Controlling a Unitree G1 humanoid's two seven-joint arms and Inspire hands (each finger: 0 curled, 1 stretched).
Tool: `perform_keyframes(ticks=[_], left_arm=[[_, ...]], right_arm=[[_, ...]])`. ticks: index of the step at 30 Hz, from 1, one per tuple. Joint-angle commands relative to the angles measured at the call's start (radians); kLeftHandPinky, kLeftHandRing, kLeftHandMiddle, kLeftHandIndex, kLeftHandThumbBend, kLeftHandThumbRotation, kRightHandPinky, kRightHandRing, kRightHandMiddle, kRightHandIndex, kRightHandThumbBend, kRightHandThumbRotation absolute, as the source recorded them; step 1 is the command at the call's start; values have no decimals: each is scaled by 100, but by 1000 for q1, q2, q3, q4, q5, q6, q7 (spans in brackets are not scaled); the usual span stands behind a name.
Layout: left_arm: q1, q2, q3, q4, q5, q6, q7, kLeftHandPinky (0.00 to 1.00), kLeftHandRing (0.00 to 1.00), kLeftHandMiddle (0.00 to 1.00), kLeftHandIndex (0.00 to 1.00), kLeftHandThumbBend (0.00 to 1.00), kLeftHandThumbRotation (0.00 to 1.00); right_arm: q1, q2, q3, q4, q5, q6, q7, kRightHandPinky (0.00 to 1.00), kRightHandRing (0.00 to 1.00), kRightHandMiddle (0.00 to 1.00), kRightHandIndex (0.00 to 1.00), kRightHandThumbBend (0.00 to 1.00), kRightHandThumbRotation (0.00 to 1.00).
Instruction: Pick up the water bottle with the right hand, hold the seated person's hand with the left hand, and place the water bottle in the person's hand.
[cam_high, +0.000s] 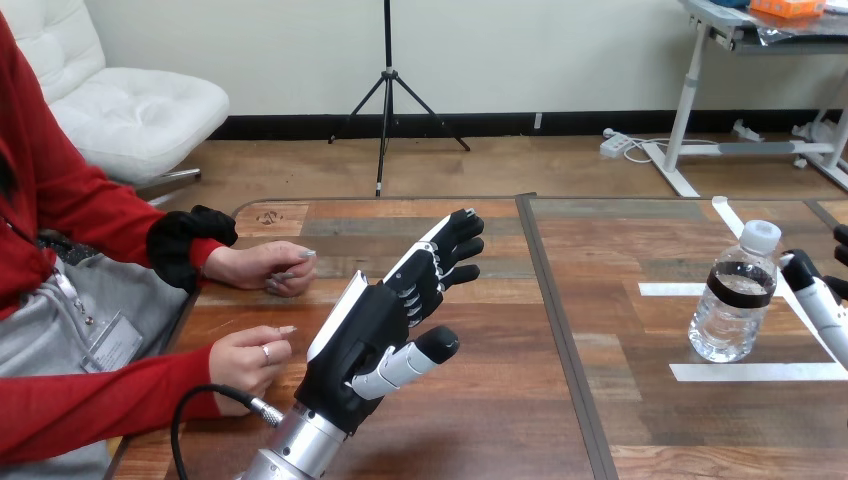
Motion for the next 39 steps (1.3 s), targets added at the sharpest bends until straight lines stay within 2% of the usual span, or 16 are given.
perform_keyframes(ticks=[1,9,19,39], left_arm=[[-39,6,20,-25,-22,-2,-8,87,92,94,93,100,76],[-40,7,22,-26,-32,-9,-19,87,92,94,93,100,76],[-39,8,25,-31,-45,-12,-32,86,92,94,93,100,77],[-35,2,48,-47,-85,-8,-80,86,91,93,93,100,78]], right_arm=[[-101,-38,18,58,-5,4,2,79,88,87,94,100,67],[-152,-57,28,155,-8,17,7,80,89,86,93,100,66],[-212,-78,36,264,3,53,41,82,89,87,94,100,65],[-282,-99,71,393,-18,136,41,82,88,86,94,100,62]])
